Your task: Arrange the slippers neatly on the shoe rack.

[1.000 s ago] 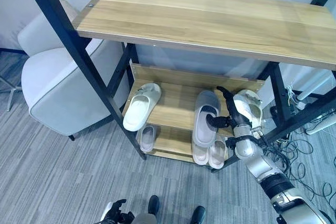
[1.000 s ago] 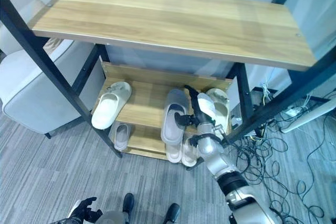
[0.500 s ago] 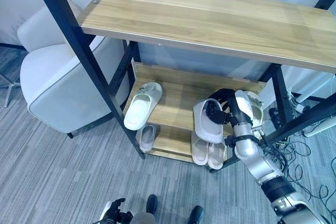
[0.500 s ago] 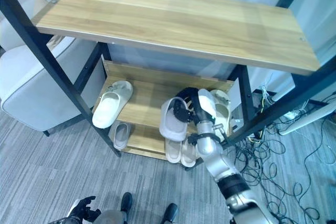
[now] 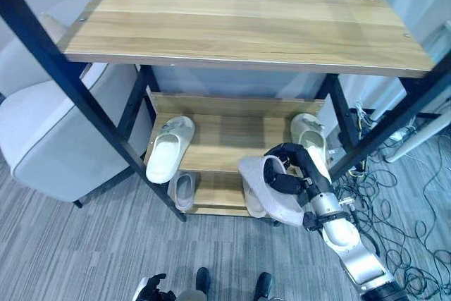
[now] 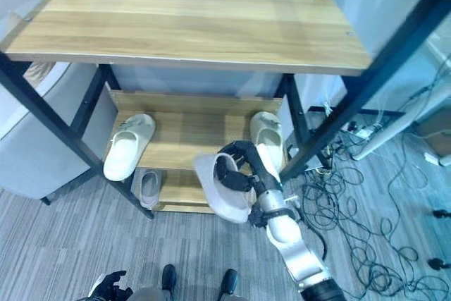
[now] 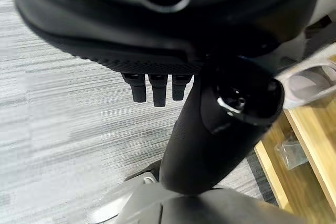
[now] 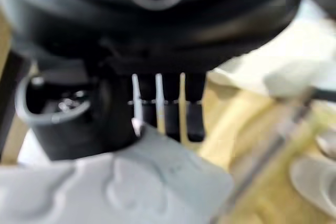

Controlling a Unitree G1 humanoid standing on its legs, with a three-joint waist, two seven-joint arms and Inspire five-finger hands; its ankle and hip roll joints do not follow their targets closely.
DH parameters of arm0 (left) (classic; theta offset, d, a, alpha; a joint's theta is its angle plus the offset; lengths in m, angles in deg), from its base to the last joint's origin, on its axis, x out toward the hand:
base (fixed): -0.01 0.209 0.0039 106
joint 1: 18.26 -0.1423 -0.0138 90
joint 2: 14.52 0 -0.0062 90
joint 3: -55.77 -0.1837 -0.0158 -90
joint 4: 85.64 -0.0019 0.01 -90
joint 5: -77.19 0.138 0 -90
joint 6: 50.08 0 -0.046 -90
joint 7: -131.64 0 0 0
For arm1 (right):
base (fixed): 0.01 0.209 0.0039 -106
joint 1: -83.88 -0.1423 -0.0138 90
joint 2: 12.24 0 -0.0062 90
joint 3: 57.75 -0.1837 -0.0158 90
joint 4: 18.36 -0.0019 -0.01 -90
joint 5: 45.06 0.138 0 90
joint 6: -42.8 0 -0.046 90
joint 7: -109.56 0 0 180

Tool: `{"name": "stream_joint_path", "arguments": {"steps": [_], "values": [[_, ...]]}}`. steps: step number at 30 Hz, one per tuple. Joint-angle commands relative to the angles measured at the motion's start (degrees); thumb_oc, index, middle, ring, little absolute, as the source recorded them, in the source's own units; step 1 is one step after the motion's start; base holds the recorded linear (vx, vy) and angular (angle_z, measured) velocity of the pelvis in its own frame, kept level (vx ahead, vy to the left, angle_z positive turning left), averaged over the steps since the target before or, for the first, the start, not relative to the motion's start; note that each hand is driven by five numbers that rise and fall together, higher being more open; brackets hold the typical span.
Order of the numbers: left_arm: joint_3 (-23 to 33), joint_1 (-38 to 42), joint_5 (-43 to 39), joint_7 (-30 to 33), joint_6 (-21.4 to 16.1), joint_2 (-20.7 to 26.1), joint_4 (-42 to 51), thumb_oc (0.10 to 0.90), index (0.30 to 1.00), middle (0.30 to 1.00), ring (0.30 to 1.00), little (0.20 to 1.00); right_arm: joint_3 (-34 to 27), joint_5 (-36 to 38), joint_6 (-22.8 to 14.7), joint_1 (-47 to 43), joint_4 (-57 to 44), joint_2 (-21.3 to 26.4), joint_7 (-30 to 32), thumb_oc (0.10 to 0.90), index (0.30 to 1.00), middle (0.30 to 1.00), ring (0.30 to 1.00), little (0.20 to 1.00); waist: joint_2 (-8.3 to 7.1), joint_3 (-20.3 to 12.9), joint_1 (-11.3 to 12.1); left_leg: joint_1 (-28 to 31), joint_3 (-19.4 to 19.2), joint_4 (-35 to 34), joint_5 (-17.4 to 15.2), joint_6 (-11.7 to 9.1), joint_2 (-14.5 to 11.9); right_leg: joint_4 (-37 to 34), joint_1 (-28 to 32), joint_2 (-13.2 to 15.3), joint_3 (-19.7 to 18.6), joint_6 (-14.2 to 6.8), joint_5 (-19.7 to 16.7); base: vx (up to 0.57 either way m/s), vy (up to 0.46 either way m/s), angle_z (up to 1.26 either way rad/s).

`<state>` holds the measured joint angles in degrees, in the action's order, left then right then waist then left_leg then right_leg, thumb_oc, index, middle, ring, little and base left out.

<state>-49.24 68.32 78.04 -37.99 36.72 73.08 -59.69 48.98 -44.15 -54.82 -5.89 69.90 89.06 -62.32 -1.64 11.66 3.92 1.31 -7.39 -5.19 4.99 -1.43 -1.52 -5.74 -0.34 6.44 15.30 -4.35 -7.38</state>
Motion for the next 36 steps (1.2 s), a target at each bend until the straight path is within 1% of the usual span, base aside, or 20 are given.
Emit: {"name": "stream_joint_path", "arguments": {"steps": [1, 3, 7, 11, 12, 15, 17, 20, 21, 23, 25, 28, 29, 30, 34, 36], "values": [[-1.9, 3.0, 0.7, -1.9, -1.6, -4.4, -1.5, 0.8, 0.9, 0.9, 0.9, 0.9, 0.7, 4.6, -7.2, -1.5, -11.2, 1.2, -4.6, 0.4, 0.3, 0.3, 0.3, 0.3, 1.81, -3.0, -1.1, -0.7, 3.8, 0.2, -4.9, -2.2, -1.3, 0.7, 4.5, -0.5, -1.3, -3.5, 8.7, -0.04, -0.015, -0.27], [-2.2, 3.2, 0.8, -2.3, -1.7, -4.5, -1.4, 0.8, 0.9, 0.9, 0.9, 0.9, 3.1, 5.4, -6.7, -0.2, -10.1, 1.7, -7.4, 0.4, 0.3, 0.3, 0.3, 0.3, 1.74, -2.9, -1.4, -0.5, 3.9, 0.2, -4.7, -2.4, -1.5, 0.7, 4.7, -0.6, -1.3, -3.3, 8.8, -0.03, -0.02, -0.23], [-2.7, 3.2, 0.8, -2.8, -2.0, -4.2, -0.6, 0.8, 0.9, 0.9, 0.9, 0.9, 5.1, 5.8, -6.1, 0.5, -7.9, 2.2, -9.5, 0.4, 0.3, 0.3, 0.3, 0.3, 1.66, -2.4, -1.3, -0.5, 4.3, 0.2, -4.5, -2.5, -1.6, 0.7, 5.0, -0.8, -0.9, -3.1, 8.9, -0.03, -0.024, -0.04], [-3.1, 3.5, 0.9, -3.1, -2.2, -4.1, -0.3, 0.8, 0.9, 0.9, 0.9, 0.9, 6.2, 3.5, -6.1, -0.2, -6.3, 3.3, -9.5, 0.4, 0.3, 0.3, 0.3, 0.3, 1.68, -1.3, -1.0, -0.7, 4.8, 0.2, -4.2, -2.7, -1.7, 0.9, 5.1, -1.0, -0.3, -2.8, 9.1, -0.07, -0.03, 0.02], [-3.6, 4.1, 0.8, -3.0, -2.3, -4.0, 0.0, 0.8, 0.9, 0.9, 0.9, 0.9, 6.6, 0.3, -6.1, -2.0, -4.7, 4.0, -7.9, 0.4, 0.3, 0.3, 0.3, 0.3, 1.74, 0.3, -0.6, -1.4, 5.3, 0.2, -3.6, -2.9, -1.9, 1.4, 4.3, -1.1, 0.2, -2.5, 9.1, -0.14, -0.052, 0.05], [-4.6, 6.3, 0.8, -2.3, -2.5, -3.5, -0.1, 0.8, 0.9, 0.9, 0.9, 0.9, 7.3, -5.5, -6.1, -7.8, -2.6, 5.9, -3.8, 0.4, 0.3, 0.3, 0.3, 0.3, 2.13, 4.2, 0.0, -3.7, 6.2, 0.5, -2.1, -2.9, -2.3, 4.4, 0.9, -0.9, 0.7, -2.2, 9.6, -0.24, -0.054, 0.12], [-5.9, 7.9, 0.1, -1.2, -3.2, -3.1, 0.9, 0.8, 0.9, 0.9, 0.9, 0.9, 7.8, -9.1, -6.0, -13.2, -1.2, 7.5, -0.2, 0.4, 0.3, 0.3, 0.3, 0.3, 2.57, 8.0, 0.7, -8.8, 6.7, 5.8, -2.4, -2.8, -2.5, 7.4, -3.2, 0.1, 0.6, -1.8, 9.5, -0.31, -0.03, 0.23], [-6.1, 9.1, -2.3, -0.4, -3.9, -2.6, 2.1, 0.8, 0.9, 0.9, 0.9, 0.9, 7.9, -11.4, -5.6, -18.4, 1.3, 8.5, 3.1, 0.4, 0.3, 0.3, 0.3, 0.3, 3.17, 9.8, 1.2, -16.0, 7.0, 11.9, -3.3, -2.9, -2.8, 12.5, -10.2, 1.0, 0.2, -1.3, 9.6, -0.22, -0.002, 0.13], [-6.2, 9.2, -3.3, -0.2, -4.0, -2.3, 2.9, 0.8, 0.9, 0.9, 0.9, 0.9, 8.2, -12.0, -5.5, -20.5, 2.3, 8.8, 4.3, 0.4, 0.3, 0.3, 0.3, 0.3, 3.5, 9.8, 1.5, -19.1, 7.0, 14.1, -3.8, -2.7, -2.5, 15.4, -13.7, 1.3, 0.0, -1.1, 10.1, -0.17, 0.014, 0.03], [-6.4, 9.1, -4.4, -0.4, -4.2, -2.1, 3.8, 0.8, 0.9, 0.9, 0.9, 0.9, 8.0, -13.0, -5.0, -22.9, 3.9, 9.0, 5.8, 0.4, 0.3, 0.3, 0.3, 0.3, 3.83, 9.8, 2.0, -23.1, 7.1, 16.9, -3.9, -2.5, -2.5, 19.1, -17.9, 1.7, 0.3, -0.9, 11.1, -0.12, 0.023, -0.05], [-6.7, 9.1, -6.1, -0.3, -4.4, -1.7, 5.8, 0.8, 0.9, 0.9, 0.9, 0.9, 7.1, -13.5, -4.8, -24.5, 4.7, 9.7, 7.7, 0.4, 0.3, 0.3, 0.3, 0.3, 4.11, 9.7, 2.5, -28.5, 7.4, 21.6, -5.2, -2.0, -2.9, 25.0, -23.6, 2.8, 0.6, -0.7, 13.1, -0.1, 0.027, -0.06], [-7.4, 9.4, -7.5, 0.4, -4.7, -1.0, 8.2, 0.8, 0.9, 0.9, 0.9, 0.9, 5.8, -14.5, -4.5, -26.5, 5.2, 10.3, 10.1, 0.4, 0.3, 0.3, 0.3, 0.3, 4.37, 10.5, 2.9, -36.1, 7.9, 28.8, -6.7, -1.3, -2.9, 32.7, -30.8, 4.3, 0.9, 0.0, 15.3, -0.07, 0.03, 0.0], [-7.7, 9.8, -8.6, 1.0, -4.9, -0.5, 10.2, 0.8, 0.9, 0.9, 0.9, 0.9, 5.0, -15.0, -4.4, -27.3, 4.8, 10.5, 11.7, 0.4, 0.3, 0.3, 0.3, 0.3, 4.59, 10.7, 3.1, -39.4, 9.0, 34.1, -10.1, -1.2, -2.7, 38.5, -34.2, 5.1, 0.2, 0.0, 18.8, 0.01, 0.017, 0.1], [-7.7, 9.8, -8.6, 1.0, -4.9, -0.5, 10.2, 0.8, 0.9, 0.9, 0.9, 0.9, 5.0, -15.0, -4.4, -27.4, 4.8, 10.5, 11.7, 0.4, 0.3, 0.3, 0.3, 0.3, 4.56, 10.5, 3.1, -39.9, 9.0, 34.5, -10.2, -1.2, -2.6, 38.9, -34.6, 5.2, 0.2, 0.0, 19.0, 0.03, 0.012, 0.12], [-8.5, 11.0, -11.1, 2.4, -6.0, 0.7, 15.7, 0.8, 0.9, 0.9, 0.9, 0.9, 3.4, -16.9, -4.5, -29.7, 4.8, 10.9, 15.3, 0.4, 0.3, 0.3, 0.3, 0.3, 4.96, 11.6, 3.6, -50.2, 10.1, 46.5, -13.8, -0.5, -2.2, 51.1, -44.5, 7.2, 0.0, 0.9, 22.9, -0.05, 0.019, 0.18], [-9.0, 11.5, -11.9, 2.9, -6.4, 1.4, 18.9, 0.8, 0.9, 0.9, 0.9, 0.9, 3.4, -18.2, -4.5, -31.5, 4.6, 11.6, 16.7, 0.4, 0.3, 0.3, 0.3, 0.3, 4.95, 11.5, 3.8, -55.4, 10.8, 52.0, -15.8, -0.2, -1.9, 56.2, -49.1, 8.2, -0.9, 2.1, 25.3, -0.03, 0.002, 0.15]]}}
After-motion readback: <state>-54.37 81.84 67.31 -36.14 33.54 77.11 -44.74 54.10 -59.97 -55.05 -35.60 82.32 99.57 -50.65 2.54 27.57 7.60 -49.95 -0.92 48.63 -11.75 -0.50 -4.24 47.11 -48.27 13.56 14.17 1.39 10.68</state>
